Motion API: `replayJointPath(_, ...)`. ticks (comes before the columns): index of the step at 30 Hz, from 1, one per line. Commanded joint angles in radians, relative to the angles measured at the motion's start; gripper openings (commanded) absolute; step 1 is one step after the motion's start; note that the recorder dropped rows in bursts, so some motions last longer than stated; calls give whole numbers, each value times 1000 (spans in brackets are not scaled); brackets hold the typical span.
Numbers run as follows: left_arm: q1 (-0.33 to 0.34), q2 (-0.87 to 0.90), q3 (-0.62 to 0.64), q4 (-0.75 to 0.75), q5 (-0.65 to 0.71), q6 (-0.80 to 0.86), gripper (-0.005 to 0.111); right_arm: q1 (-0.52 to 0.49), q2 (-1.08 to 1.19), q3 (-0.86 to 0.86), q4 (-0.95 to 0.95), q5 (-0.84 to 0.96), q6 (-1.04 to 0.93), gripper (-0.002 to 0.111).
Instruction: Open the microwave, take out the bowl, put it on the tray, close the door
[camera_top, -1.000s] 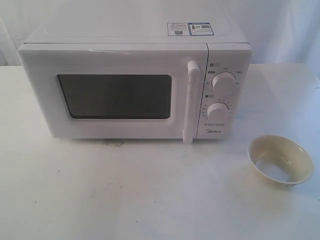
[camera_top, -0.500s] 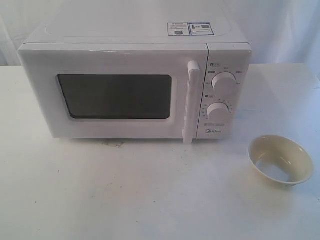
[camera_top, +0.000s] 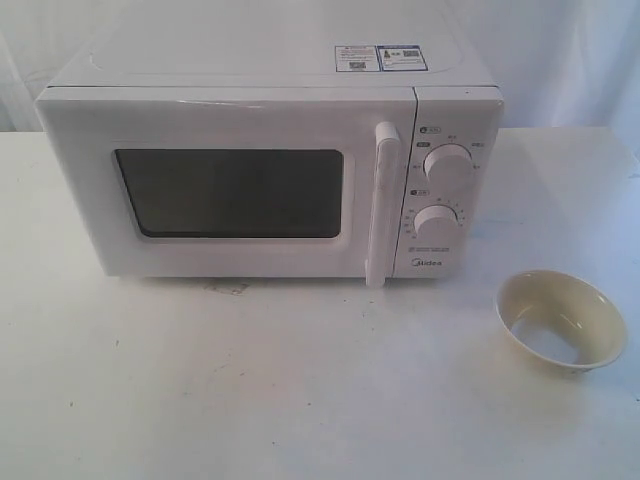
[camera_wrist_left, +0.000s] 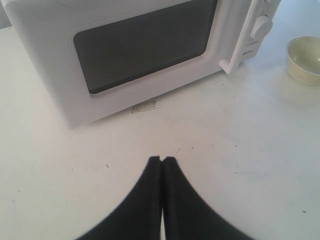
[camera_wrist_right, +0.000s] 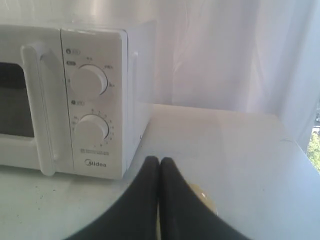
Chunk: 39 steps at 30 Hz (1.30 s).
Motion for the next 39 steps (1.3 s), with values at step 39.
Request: replayJointPath(39, -1, -6, 3, -14, 2, -8, 0, -6, -6, 40, -11, 189, 8, 0)
